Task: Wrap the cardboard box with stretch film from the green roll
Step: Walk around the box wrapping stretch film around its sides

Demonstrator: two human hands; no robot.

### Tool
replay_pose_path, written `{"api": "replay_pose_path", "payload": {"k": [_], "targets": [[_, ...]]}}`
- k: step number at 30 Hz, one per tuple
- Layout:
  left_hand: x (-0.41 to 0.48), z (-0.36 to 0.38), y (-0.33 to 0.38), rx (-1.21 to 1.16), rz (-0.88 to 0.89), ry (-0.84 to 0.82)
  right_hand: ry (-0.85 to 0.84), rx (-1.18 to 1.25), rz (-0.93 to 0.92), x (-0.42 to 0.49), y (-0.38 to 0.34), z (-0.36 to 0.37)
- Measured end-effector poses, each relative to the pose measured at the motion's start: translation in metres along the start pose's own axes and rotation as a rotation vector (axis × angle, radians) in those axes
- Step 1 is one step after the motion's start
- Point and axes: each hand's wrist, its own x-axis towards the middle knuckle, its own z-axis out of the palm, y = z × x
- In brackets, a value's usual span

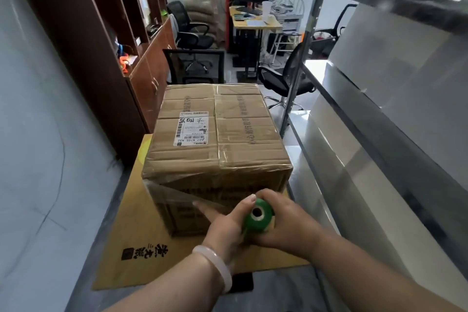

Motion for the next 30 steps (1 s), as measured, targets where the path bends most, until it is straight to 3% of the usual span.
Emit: {"api": "replay_pose_path", "payload": {"k": [4,8,17,30], "targets": [[-0.001,0.011,-0.003,-0.004,0.069,0.146,0.006,0.02,-0.001,0.004,0.003,-0.011],[-0.012,0.04,-0.014,-0.12,0.005,0.169,-0.007,0.026,-0.065,0.012,0.011,-0.029],[-0.005,0.082,-0.009,-0.251,0.061,0.312,-0.303,0.032,-0.292,0.04,0.044,-0.058],[0.012,0.062,-0.01,-0.157,0.054,0.232,-0.461,-0.183,-0.408,0.061,0.044,-0.073]]}}
